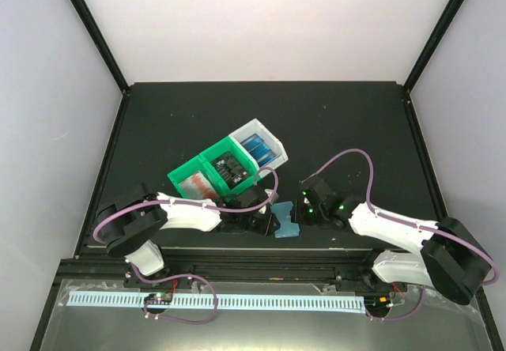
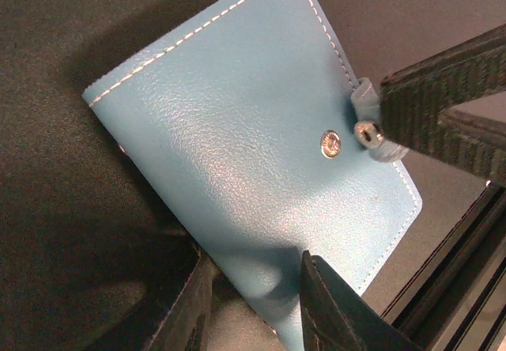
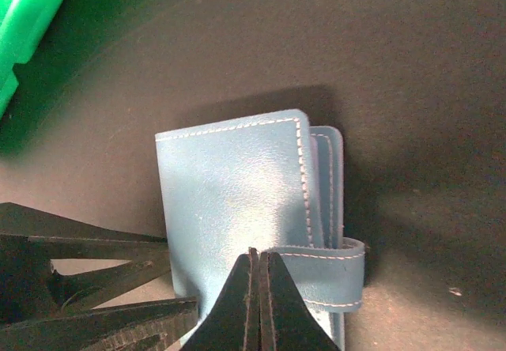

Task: Put the credit cards into the card holder
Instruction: Close the card holder at the center of the board.

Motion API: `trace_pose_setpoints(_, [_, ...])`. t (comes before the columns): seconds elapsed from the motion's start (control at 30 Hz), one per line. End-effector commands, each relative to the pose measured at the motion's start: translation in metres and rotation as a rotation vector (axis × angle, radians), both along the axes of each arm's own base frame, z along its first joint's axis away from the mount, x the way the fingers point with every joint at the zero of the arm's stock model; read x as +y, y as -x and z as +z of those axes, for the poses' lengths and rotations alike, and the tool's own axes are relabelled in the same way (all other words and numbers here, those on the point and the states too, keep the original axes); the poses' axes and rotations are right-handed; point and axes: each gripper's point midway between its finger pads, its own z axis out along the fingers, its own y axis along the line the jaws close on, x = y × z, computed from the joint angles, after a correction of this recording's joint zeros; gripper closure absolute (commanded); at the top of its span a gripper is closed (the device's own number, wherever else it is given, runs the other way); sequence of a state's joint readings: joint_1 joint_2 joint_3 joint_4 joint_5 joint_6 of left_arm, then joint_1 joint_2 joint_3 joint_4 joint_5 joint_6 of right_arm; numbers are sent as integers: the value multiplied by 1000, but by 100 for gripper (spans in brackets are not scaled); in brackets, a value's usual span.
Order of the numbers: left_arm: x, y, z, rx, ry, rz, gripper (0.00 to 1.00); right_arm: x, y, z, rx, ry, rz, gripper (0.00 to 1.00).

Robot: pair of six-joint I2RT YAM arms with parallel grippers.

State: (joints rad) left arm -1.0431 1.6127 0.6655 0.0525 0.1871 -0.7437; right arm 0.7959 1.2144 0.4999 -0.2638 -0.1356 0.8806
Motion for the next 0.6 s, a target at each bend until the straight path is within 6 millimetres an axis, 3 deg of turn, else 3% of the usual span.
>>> trace_pose_setpoints(0.0, [-1, 3, -3, -3, -11, -13, 68, -12, -6, 5, -32, 53, -45, 99])
trace_pose_setpoints(0.27, [-3, 3, -3, 0, -8, -15, 68, 6, -2, -2, 7, 19, 41, 99])
trace_pose_setpoints(0.57, [-3, 3, -4, 2, -7, -15, 68, 12, 1, -6, 22, 5, 82, 99])
